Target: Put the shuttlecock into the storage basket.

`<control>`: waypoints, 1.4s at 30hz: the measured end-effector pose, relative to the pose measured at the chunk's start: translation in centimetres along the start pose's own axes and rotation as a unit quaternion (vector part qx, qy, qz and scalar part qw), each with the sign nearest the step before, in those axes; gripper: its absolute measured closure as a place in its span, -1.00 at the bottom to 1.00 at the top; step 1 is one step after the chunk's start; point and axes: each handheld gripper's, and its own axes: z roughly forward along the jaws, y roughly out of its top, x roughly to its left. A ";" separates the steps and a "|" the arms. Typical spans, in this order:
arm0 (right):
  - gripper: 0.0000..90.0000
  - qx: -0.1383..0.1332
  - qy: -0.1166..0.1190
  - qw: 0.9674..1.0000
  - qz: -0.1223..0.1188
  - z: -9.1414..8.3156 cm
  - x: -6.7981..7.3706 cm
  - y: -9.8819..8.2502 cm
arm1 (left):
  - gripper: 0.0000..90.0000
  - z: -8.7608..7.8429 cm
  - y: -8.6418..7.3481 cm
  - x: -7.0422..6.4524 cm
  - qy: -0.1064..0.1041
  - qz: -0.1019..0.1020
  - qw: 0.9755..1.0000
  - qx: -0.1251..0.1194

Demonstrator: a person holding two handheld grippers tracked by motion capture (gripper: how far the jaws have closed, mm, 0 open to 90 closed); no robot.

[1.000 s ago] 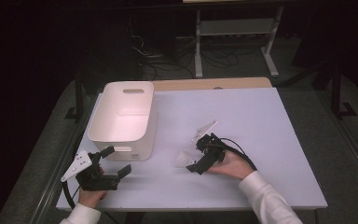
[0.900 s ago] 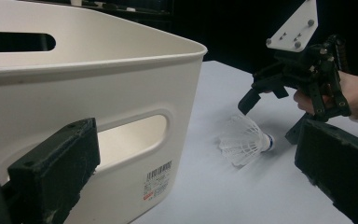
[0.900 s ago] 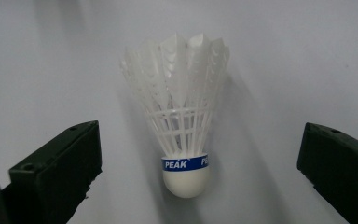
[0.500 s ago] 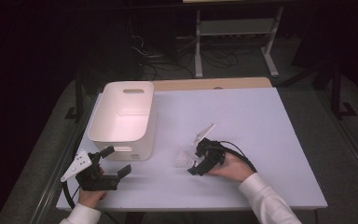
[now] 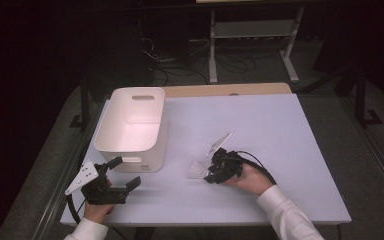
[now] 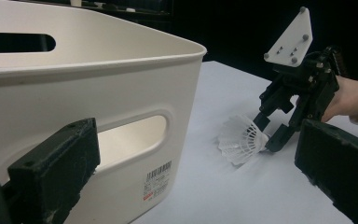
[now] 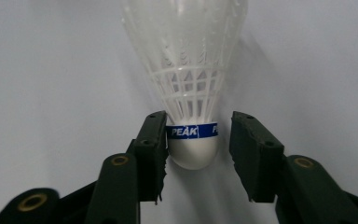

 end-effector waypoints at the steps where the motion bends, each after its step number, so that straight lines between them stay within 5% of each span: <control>1: 0.30 -0.002 0.001 1.000 -0.003 0.0 0.0 0.0 | -1.00 0.0 0.0 0.0 0.000 0.000 1.000 0.000; 22: 0.41 -0.040 0.005 0.999 0.009 -1.8 -0.3 0.3 | -1.00 0.0 0.0 0.0 0.001 0.000 1.000 0.000; 42: 0.41 -0.065 -0.006 0.998 -0.001 -4.1 0.2 2.5 | -1.00 -0.1 0.1 0.0 0.001 0.005 1.000 0.004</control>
